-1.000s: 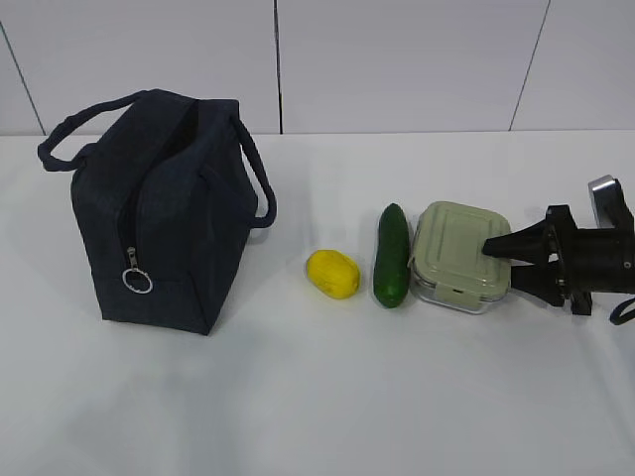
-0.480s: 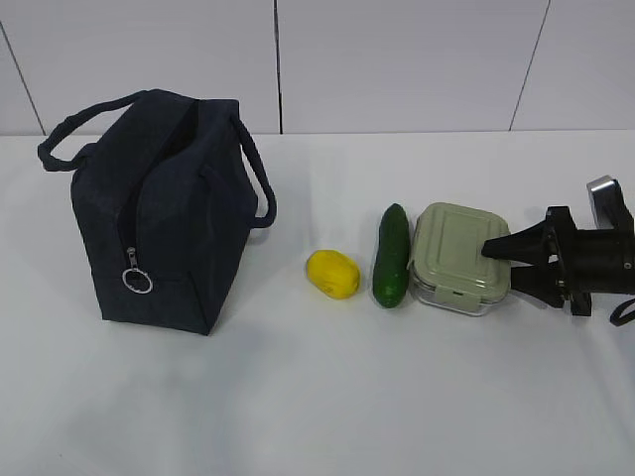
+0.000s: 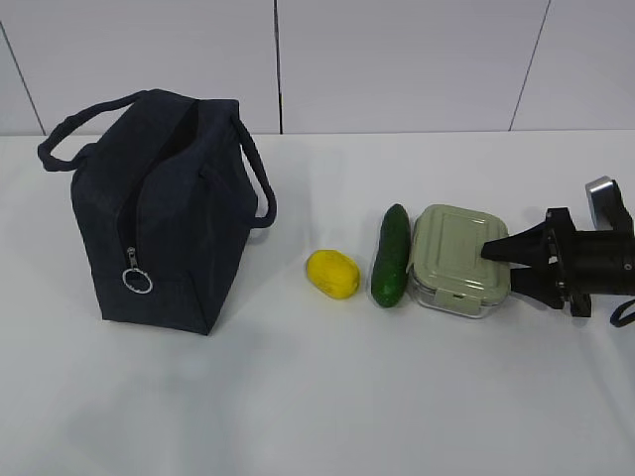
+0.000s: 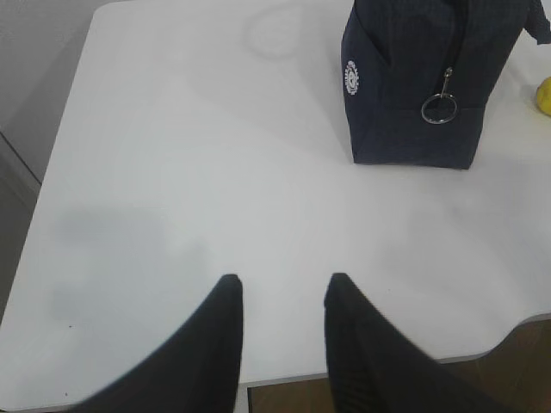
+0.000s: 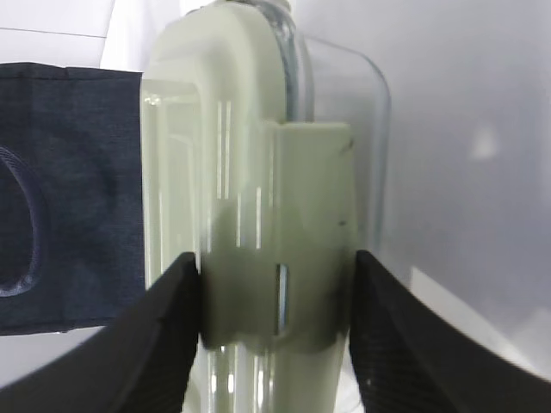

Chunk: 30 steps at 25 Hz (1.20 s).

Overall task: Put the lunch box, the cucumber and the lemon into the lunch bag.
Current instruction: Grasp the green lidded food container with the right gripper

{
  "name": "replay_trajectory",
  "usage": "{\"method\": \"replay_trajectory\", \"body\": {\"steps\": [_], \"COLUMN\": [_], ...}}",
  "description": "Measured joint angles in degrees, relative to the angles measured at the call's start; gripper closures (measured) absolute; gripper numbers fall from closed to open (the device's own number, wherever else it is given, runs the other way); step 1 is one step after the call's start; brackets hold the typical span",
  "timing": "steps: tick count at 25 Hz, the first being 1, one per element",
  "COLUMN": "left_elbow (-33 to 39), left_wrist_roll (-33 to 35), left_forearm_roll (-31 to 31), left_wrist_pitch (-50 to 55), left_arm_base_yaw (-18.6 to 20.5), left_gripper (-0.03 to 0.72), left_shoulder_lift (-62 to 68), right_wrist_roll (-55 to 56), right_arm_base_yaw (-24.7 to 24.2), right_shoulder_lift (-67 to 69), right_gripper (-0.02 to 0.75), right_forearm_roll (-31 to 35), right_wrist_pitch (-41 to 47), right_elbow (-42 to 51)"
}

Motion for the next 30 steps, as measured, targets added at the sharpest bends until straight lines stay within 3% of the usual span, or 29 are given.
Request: {"method": "replay_trajectory", "body": {"steps": [30], "left_elbow": [0.0], "left_wrist_roll": [0.0], "left_forearm_roll": [0.0], "left_wrist_pitch": [0.0], "left_arm_base_yaw": [0.0], "left_gripper": [0.452], "left_shoulder_lift": [0.0], "right_wrist_roll": [-0.2], "right_arm_base_yaw": [0.0], "right_shoulder_lift": [0.1], "right_gripper": [0.352], "right_forearm_roll": [-1.2], "right_wrist_pitch": [1.03], "right_elbow": [0.0]}}
